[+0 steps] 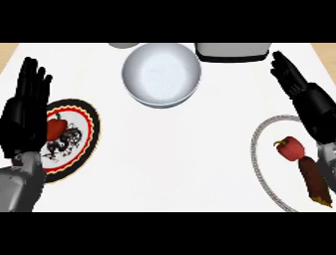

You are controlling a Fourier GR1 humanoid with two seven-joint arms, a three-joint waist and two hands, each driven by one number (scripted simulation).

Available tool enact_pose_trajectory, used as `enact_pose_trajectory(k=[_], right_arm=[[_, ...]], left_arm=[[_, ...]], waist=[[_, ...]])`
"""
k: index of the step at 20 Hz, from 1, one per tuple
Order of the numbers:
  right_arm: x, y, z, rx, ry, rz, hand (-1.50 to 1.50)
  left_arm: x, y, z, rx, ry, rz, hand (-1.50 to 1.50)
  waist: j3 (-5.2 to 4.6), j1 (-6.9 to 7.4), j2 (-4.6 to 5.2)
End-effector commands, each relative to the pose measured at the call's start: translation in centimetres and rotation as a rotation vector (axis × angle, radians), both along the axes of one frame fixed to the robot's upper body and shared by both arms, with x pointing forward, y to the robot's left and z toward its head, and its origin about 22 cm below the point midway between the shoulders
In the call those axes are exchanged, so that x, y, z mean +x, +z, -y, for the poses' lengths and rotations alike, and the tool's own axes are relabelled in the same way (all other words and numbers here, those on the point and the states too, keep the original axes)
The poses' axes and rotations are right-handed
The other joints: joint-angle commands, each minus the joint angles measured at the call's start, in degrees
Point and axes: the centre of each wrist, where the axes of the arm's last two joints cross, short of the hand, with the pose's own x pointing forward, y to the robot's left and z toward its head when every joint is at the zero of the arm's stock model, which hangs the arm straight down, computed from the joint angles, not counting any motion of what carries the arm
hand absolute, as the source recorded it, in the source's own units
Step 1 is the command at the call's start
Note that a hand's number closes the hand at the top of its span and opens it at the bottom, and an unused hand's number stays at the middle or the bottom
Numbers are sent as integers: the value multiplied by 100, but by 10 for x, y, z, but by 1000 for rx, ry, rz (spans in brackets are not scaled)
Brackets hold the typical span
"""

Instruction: Pick the sweet potato from the placemat and place it in the bowl

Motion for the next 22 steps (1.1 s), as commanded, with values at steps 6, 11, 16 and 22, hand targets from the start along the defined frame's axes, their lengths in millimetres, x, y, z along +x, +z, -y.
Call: enact_pose_trajectory(k=[6, 11, 16, 22], right_arm=[[-65, -17, 87, -322, -326, 108, 150], [-120, -78, 113, -394, -740, 152, -150], [-170, -90, 70, -557, -511, 169, -150], [-185, -65, 94, -916, -695, -33, -150]], left_arm=[[-24, -44, 26, -83, -311, -186, 0], [-42, -60, 26, -133, -386, -249, 0], [-33, -69, 41, -120, -476, -240, 0], [-29, -60, 49, -114, -509, -227, 0]], waist=[[-12, -620, -12], [4, -502, -20], [-20, -158, 61], [-51, -50, 94]])
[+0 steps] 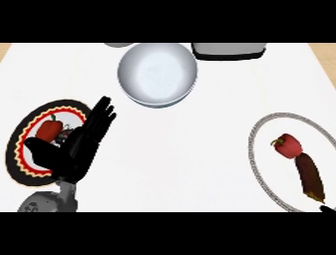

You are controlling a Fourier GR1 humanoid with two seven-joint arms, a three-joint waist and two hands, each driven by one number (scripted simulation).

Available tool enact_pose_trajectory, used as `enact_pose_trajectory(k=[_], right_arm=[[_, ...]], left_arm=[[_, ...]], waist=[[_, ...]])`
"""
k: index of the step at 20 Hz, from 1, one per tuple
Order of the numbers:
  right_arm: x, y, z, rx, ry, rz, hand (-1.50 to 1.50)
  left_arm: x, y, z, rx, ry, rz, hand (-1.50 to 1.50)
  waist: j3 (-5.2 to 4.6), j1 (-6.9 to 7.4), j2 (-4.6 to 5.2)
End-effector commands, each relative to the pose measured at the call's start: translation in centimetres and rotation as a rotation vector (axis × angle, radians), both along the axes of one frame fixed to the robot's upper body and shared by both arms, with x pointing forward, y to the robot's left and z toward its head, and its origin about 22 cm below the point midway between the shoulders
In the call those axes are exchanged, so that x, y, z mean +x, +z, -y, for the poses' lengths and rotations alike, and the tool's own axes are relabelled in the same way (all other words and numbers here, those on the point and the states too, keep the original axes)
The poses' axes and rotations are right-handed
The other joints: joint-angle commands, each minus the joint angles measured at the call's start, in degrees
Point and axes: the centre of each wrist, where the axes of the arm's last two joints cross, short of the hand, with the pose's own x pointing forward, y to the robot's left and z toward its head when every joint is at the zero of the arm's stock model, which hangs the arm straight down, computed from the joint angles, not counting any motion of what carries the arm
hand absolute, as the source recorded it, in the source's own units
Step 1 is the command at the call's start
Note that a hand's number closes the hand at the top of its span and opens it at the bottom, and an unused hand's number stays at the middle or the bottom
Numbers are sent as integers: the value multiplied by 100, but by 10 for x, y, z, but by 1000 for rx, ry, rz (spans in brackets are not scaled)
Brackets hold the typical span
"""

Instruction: Pick the sweet potato from the placemat and place it in the bowl

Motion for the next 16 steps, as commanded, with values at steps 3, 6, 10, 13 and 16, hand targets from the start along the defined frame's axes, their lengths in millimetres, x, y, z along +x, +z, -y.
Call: enact_pose_trajectory(k=[3, 6, 10, 13, 16], right_arm=[[-15, 26, -16, -135, -220, -202, -150], [-10, 46, -42, -121, -262, -323, -150], [15, 63, -69, -104, -325, -454, -150], [28, 66, -87, -68, -349, -533, -150], [55, 61, -62, -48, -420, -596, -150]], left_arm=[[-3, 5, -7, 4, -46, -2, 0], [-2, -7, 6, -9, -61, -2, 0], [4, 0, 15, -5, -81, 8, 0], [2, -9, 2, -18, -72, 1, 0], [13, 15, -6, 3, -75, 2, 0]], waist=[[-6, 237, 15], [-2, 282, 39], [17, 400, 49], [24, 366, 39], [35, 357, 30]])
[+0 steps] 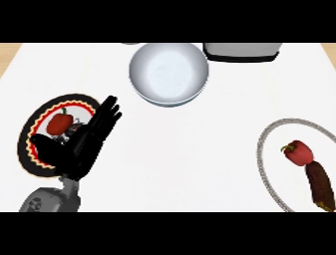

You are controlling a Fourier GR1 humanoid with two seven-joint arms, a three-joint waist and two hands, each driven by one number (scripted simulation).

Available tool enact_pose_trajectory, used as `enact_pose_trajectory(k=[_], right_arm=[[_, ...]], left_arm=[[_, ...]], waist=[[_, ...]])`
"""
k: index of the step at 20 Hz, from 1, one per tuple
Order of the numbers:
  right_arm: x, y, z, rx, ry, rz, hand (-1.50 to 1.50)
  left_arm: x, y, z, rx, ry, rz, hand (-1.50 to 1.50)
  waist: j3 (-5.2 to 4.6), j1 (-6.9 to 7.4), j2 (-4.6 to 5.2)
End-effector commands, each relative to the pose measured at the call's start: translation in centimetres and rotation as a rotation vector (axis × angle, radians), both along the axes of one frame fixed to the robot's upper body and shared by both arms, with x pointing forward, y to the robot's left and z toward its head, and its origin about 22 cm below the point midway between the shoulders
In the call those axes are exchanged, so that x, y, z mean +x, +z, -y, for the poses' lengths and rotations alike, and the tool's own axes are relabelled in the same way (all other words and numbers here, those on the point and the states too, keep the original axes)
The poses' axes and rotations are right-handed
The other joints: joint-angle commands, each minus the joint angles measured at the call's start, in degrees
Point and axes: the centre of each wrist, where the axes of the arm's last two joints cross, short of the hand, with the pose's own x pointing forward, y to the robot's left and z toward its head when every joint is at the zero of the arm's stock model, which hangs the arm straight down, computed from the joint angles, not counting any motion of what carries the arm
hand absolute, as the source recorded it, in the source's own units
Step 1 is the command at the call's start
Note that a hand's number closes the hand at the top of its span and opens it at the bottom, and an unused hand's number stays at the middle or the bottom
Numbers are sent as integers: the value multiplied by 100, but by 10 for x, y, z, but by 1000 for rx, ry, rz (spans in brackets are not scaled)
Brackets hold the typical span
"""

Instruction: Pick the sweet potato from the placemat and place it in the bowl

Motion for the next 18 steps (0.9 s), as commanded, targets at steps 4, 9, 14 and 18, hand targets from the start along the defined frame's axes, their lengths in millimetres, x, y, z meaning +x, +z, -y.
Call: enact_pose_trajectory(k=[4, 9, 14, 18], right_arm=[[27, -10, -23, -4, -123, -149, -150], [42, -18, 3, -4, -150, -252, -150], [34, -38, -3, 1, -132, -291, -150], [51, -47, 11, -26, -121, -264, -150]], left_arm=[[-1, 6, -1, 3, 11, -10, 0], [8, 4, -5, -13, 7, 12, 0], [0, 0, 4, -6, 30, -3, 0], [16, 9, -16, -11, 24, -5, 0]], waist=[[11, -28, -20], [11, -59, -15], [13, -84, -26], [14, -87, -21]])
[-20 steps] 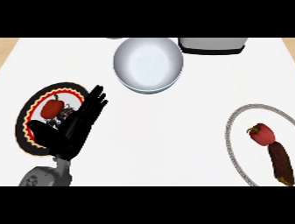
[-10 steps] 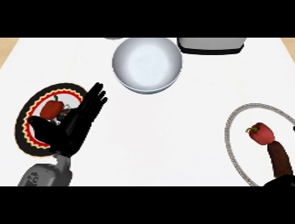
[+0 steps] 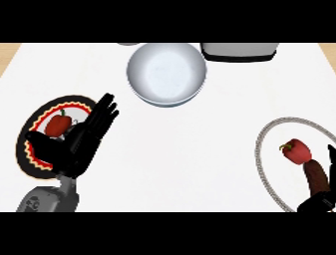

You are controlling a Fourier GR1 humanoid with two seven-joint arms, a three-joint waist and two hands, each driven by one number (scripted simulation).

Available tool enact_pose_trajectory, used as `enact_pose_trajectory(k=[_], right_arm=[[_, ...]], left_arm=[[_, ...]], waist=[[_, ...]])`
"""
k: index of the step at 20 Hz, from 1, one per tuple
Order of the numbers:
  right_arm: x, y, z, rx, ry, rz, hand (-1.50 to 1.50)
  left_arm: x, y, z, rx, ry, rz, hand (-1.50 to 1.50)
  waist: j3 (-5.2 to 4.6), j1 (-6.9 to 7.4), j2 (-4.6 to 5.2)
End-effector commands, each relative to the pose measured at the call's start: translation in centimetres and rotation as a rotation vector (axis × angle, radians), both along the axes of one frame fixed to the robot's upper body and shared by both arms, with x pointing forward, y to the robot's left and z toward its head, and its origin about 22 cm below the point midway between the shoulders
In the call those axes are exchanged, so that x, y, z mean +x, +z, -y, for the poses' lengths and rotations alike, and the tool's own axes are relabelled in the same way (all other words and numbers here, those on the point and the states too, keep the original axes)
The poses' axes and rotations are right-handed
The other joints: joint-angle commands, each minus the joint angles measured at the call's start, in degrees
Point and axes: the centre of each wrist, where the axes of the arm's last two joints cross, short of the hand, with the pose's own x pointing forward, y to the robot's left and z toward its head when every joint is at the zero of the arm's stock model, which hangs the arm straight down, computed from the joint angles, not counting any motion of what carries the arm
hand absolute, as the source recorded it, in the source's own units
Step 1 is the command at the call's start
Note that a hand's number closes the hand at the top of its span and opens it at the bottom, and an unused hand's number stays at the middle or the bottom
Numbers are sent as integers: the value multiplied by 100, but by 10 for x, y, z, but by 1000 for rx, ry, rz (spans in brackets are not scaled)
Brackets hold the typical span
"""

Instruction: Pick the sweet potato from the placemat and place it in the bowl

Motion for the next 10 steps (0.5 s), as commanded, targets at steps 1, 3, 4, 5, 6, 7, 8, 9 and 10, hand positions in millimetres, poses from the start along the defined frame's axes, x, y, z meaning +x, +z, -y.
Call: enact_pose_trajectory(k=[1, 3, 4, 5, 6, 7, 8, 9, 10], right_arm=[[-3, 3, -20, -29, -42, -53, -150], [-4, -5, -1, -15, -48, -40, -150], [11, -3, -20, -44, -35, -43, -150], [17, -22, 9, -22, -58, -55, -150], [5, -19, 2, -45, -45, -54, -150], [-6, -29, 2, -44, -40, -53, -150], [5, -15, -4, -40, -65, -51, -150], [-1, -14, -5, -55, -45, -52, -150], [14, -30, 5, -32, -58, -46, -150]], left_arm=[[-7, -5, -1, 11, 4, -2, 0], [-3, -26, 4, 10, -2, -2, 0], [2, -4, 4, 7, 7, -3, 0], [-2, -20, -15, 4, 6, -5, 0], [2, -1, -1, -9, -7, -16, 0], [8, -1, 2, 7, 7, -13, 0], [6, -11, 0, 4, -10, 0, 0], [-4, 0, 2, 14, -1, 2, 0], [-6, -15, 1, -6, -6, 3, 0]], waist=[[-1, -16, -7], [-1, -32, -3], [0, -7, -3], [1, 2, 4], [1, -17, -5], [1, -29, -5], [0, -24, -4], [0, -17, -8], [1, -6, -3]])
